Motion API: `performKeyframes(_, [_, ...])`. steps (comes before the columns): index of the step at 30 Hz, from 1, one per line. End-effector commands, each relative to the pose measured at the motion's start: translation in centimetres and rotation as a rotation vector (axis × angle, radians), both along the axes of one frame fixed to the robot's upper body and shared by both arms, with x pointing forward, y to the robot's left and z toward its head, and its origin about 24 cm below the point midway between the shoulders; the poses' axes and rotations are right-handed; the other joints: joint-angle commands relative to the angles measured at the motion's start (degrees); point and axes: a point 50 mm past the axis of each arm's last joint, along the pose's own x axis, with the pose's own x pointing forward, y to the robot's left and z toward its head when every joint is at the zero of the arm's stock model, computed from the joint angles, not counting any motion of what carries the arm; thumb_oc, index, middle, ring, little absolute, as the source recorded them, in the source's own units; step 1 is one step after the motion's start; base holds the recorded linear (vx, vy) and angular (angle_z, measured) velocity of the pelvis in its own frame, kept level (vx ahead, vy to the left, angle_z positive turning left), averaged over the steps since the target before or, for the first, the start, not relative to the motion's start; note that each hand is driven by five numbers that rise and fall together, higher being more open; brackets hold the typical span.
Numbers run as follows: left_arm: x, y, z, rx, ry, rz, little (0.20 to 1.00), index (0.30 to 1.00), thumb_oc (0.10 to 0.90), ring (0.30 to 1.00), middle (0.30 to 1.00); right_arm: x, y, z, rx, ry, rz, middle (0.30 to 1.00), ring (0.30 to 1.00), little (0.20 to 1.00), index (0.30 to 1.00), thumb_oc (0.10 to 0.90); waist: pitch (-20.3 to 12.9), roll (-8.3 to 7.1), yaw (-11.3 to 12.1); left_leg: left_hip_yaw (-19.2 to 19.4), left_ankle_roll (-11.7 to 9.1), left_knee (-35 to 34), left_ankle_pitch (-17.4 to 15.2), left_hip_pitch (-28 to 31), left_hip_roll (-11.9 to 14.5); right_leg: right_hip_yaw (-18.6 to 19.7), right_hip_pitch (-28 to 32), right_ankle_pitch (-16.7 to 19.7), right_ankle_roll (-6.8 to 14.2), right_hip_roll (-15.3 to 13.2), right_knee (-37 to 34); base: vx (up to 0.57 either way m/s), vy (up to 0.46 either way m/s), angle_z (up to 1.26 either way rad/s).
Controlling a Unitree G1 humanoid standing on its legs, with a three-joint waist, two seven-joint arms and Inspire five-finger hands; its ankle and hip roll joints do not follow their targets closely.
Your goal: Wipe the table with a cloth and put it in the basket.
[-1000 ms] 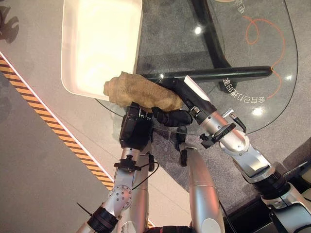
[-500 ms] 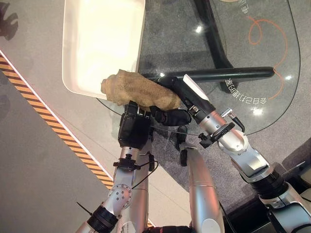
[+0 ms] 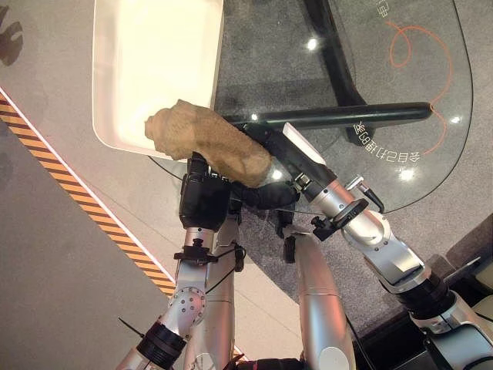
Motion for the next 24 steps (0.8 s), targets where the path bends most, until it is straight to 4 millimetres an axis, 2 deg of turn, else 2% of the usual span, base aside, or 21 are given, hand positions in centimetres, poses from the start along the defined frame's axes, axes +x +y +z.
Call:
performKeyframes(1, [-1.5, -0.9, 8.0, -0.032, -0.479, -0.023, 0.200, 0.300, 0.100, 0.300, 0.300, -0.7, -0.7, -0.8, 0.015, -0.018, -0.045, 0.900, 0.900, 0.900, 0.900, 0.800, -1.3, -0.50, 0.4, 2.8, 3.6, 7.9, -8.7, 0.5, -3.2, 4.1, 2.3, 11.2, 0.9, 5.3, -14.7, 0.00, 0.000, 0.00])
performKeyframes(10, [-1.6, -0.7, 7.9, -0.038, -0.478, -0.003, 0.200, 0.300, 0.100, 0.300, 0.300, -1.2, -1.9, 0.4, 0.224, -0.079, -0.100, 0.900, 0.900, 0.900, 0.900, 0.800, -1.3, -0.48, -0.2, 3.1, 3.6, 8.1, -9.1, 0.7, -3.0, 4.5, 2.2, 11.1, 1.0, 5.5, -14.2, 0.00, 0.000, 0.00])
performKeyframes(17, [-1.7, -0.7, 7.9, -0.041, -0.482, 0.007, 0.200, 0.300, 0.100, 0.300, 0.300, -1.6, -2.4, 0.8, 0.282, -0.119, -0.135, 0.900, 0.900, 0.900, 0.900, 0.800, -1.3, -0.45, -0.4, 3.3, 3.7, 7.9, -9.2, 0.7, -3.0, 4.6, 2.1, 11.2, 1.0, 5.6, -14.3, 0.00, 0.000, 0.00])
performKeyframes(24, [-1.8, -0.6, 7.8, -0.039, -0.486, 0.015, 0.200, 0.300, 0.100, 0.300, 0.300, -2.2, -3.5, 2.0, 0.449, -0.206, -0.170, 0.900, 0.900, 0.900, 0.900, 0.800, -1.3, -0.46, -0.7, 3.6, 3.8, 8.1, -9.4, 0.5, -2.8, 4.7, 1.9, 11.2, 1.1, 5.6, -14.3, 0.00, 0.000, 0.00])
